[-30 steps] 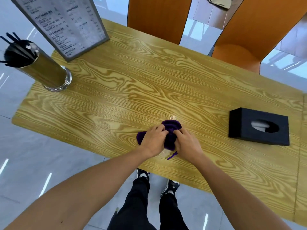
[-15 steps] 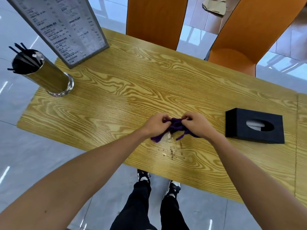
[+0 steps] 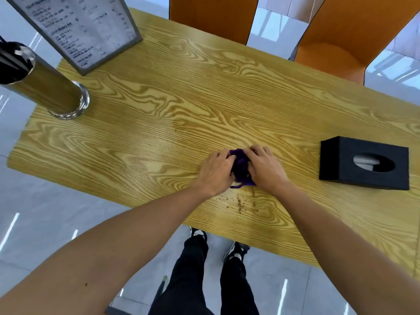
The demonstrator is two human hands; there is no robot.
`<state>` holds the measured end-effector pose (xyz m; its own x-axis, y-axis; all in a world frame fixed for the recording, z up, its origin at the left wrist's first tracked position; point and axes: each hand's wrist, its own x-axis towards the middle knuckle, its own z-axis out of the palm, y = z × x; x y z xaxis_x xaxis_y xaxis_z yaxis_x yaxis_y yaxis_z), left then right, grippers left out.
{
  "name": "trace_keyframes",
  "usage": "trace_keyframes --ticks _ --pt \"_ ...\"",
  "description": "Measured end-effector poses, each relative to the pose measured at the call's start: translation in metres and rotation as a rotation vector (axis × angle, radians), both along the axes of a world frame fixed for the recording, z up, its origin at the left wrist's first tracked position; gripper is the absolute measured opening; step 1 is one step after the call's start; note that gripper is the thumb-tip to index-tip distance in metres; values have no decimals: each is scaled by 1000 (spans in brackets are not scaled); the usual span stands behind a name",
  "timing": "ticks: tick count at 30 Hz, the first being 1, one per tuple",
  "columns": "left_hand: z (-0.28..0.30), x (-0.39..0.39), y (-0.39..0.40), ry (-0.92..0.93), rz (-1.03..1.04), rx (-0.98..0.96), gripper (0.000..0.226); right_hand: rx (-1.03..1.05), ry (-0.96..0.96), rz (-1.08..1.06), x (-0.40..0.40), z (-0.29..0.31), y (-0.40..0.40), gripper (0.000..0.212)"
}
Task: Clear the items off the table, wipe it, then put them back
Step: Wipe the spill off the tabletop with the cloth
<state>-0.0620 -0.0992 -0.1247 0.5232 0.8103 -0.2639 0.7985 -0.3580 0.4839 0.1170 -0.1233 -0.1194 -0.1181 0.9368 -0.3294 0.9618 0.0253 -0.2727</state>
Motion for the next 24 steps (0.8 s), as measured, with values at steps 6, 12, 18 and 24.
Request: trace_keyframes --ticks 6,12,18,24 --pt "1 5 -44 33 -112 -5 34 2 3 43 7 -1 -59 40" --pt "4 10 -95 31 -54 -73 22 -4 24 83 10 -1 -98 37" --pt "-1 17 -147 14 28 -110 19 37 37 174 19 2 -129 34" --pt "0 28 -186 7 68 -112 22 24 13 234 31 4 -160 31"
